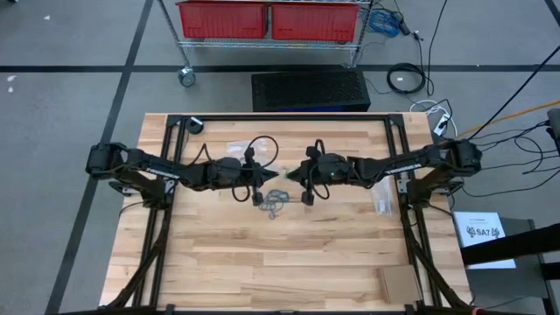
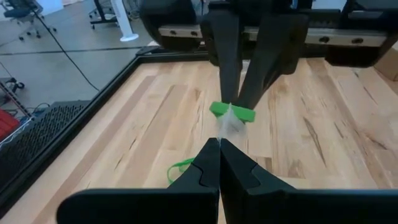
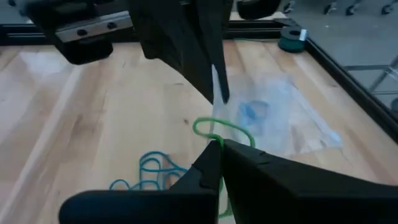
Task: Sort rubber bands
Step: Put the green rubber band into the transparent zip bag
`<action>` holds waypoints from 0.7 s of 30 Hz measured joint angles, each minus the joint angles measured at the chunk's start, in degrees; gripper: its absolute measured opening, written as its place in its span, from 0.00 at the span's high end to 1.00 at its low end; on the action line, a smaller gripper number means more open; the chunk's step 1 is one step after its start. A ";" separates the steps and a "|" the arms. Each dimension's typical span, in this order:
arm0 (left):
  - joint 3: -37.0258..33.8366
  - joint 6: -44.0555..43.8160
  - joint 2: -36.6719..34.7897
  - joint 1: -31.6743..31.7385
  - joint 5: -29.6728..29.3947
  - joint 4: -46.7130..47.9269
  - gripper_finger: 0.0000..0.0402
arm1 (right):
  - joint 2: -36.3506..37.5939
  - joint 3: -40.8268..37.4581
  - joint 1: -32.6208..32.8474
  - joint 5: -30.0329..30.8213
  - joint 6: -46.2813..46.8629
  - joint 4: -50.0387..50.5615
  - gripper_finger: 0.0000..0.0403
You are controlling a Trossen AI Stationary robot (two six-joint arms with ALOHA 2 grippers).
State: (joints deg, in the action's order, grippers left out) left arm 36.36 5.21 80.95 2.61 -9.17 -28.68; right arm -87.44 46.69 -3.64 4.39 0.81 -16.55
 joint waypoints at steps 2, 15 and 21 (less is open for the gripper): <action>0.00 -0.03 0.00 0.00 0.00 -0.17 1.00 | -1.00 1.10 -0.17 -0.46 -0.05 0.87 1.00; 0.00 -0.24 0.00 0.00 0.42 -0.94 1.00 | -3.36 2.69 -2.52 0.17 1.01 3.25 1.00; 0.00 -0.28 0.00 0.00 0.46 -1.21 1.00 | -3.38 2.69 -2.77 -5.70 0.80 -0.09 1.00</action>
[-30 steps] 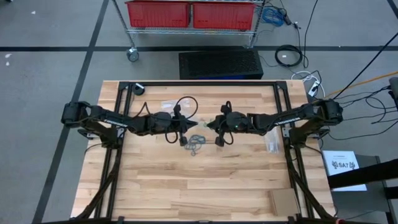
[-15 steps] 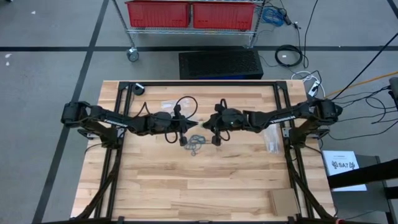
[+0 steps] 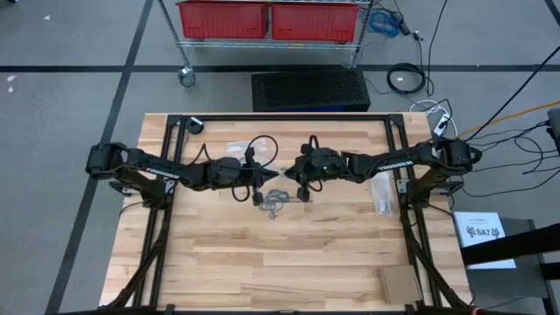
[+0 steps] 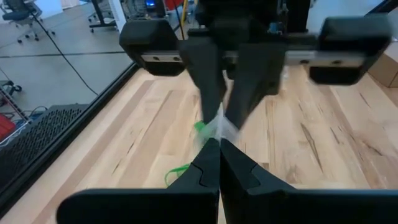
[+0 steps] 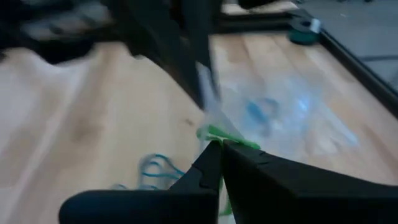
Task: Sort rubber bands
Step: Put the green rubber band into the transparent zip bag
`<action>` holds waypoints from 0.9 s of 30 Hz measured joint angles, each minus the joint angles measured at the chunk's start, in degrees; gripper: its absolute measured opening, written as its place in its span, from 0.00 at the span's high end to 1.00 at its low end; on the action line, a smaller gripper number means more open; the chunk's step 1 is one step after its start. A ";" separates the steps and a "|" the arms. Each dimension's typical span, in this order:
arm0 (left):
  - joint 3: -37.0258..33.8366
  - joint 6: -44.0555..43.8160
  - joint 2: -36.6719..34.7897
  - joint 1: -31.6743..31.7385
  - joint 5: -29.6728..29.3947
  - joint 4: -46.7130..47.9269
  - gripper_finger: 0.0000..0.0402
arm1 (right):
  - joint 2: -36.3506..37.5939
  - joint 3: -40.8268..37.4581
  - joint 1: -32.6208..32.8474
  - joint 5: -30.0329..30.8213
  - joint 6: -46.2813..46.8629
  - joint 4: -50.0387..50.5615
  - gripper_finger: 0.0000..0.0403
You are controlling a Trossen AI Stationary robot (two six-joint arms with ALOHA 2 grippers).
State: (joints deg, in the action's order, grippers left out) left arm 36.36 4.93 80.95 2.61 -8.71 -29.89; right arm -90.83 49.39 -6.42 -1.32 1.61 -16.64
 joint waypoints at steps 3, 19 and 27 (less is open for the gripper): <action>0.00 -0.02 0.00 0.00 0.02 -0.46 1.00 | 0.00 0.02 0.13 -1.74 0.32 -0.66 1.00; 0.00 -0.07 0.00 0.00 -0.90 -4.26 1.00 | 1.27 0.04 1.33 -4.64 7.03 -0.06 0.52; 0.00 0.31 0.00 1.05 -0.97 -6.72 1.00 | 5.31 5.58 2.24 -7.61 8.82 13.36 0.44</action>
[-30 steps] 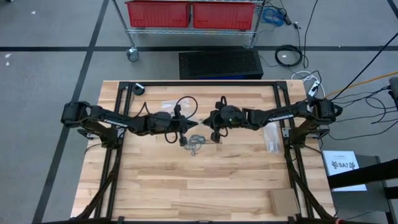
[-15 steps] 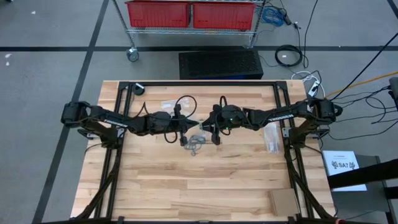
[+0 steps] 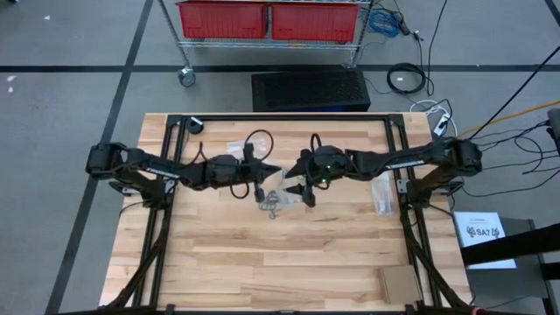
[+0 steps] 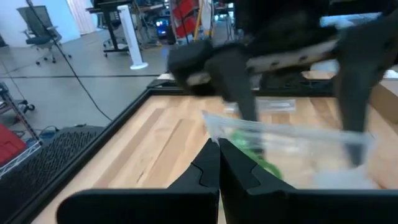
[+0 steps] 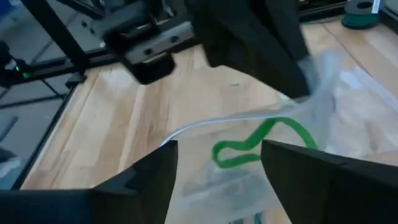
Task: Sort rubber bands
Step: Put the green rubber band into the transparent zip bag
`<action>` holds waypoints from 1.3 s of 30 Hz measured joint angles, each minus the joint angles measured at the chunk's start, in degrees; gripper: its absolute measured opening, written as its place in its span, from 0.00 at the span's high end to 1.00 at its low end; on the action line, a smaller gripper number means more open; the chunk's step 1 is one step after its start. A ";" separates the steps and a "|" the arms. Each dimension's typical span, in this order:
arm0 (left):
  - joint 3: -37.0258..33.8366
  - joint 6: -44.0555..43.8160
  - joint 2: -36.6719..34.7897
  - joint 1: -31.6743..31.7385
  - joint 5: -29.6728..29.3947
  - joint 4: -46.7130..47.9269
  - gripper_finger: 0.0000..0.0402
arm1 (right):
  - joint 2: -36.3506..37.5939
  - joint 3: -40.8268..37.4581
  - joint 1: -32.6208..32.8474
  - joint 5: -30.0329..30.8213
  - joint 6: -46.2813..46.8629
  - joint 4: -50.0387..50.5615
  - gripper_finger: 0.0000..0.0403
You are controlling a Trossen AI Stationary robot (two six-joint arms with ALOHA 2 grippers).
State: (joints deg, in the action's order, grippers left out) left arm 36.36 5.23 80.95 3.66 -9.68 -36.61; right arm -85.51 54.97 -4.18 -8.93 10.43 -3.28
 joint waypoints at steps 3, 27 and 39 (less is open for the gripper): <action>0.00 -0.31 0.00 0.50 -0.04 -0.12 1.00 | 0.48 4.18 0.85 0.09 -1.54 6.71 0.47; 0.00 1.16 0.02 0.61 0.87 -1.18 1.00 | 0.76 12.62 -1.47 11.81 -0.91 38.98 0.44; 0.00 1.11 0.02 0.61 2.22 -0.86 1.00 | 0.76 1.30 -3.25 10.78 -1.55 21.16 0.59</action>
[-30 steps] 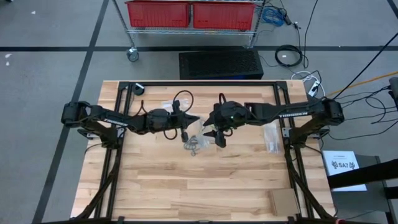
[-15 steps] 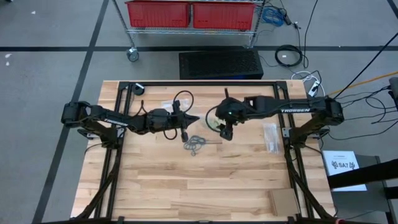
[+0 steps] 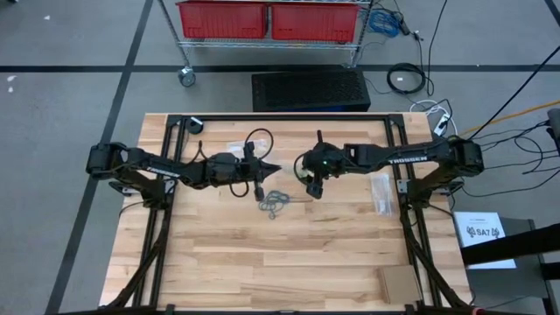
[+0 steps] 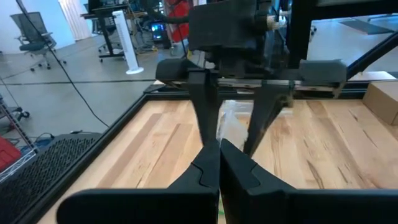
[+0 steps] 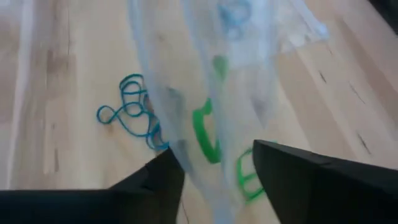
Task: Sort rubber bands
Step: Put the green rubber band into the transparent zip bag
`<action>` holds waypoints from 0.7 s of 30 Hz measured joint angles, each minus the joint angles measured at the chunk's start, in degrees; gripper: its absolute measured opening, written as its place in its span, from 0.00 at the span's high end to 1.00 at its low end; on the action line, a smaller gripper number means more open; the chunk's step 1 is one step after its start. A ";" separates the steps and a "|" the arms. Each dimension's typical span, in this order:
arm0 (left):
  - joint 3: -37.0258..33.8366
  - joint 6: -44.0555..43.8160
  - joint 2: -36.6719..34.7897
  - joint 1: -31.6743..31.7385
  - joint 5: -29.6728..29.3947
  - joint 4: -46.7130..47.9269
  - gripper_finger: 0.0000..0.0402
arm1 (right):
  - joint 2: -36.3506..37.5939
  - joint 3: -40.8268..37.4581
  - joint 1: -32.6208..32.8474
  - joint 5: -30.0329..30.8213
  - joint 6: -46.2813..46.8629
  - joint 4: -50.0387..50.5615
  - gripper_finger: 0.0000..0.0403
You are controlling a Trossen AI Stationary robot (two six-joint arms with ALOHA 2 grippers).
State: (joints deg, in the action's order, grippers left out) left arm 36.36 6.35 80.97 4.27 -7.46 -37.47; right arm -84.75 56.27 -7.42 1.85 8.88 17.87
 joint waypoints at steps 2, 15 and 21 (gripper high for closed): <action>0.00 -0.02 0.00 0.00 0.02 0.16 1.00 | 0.00 -0.09 0.16 -0.38 0.00 0.00 0.67; 0.00 0.00 0.00 0.62 -0.02 -0.63 1.00 | 3.17 0.46 1.88 -0.68 -0.04 3.09 0.79; 0.00 0.02 -1.84 3.12 -0.99 3.05 1.00 | 11.51 0.54 1.75 0.80 0.71 9.18 0.57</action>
State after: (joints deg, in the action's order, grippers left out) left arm 36.36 6.37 79.13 7.40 -8.46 -34.42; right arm -73.24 56.81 -5.67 2.65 9.59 27.06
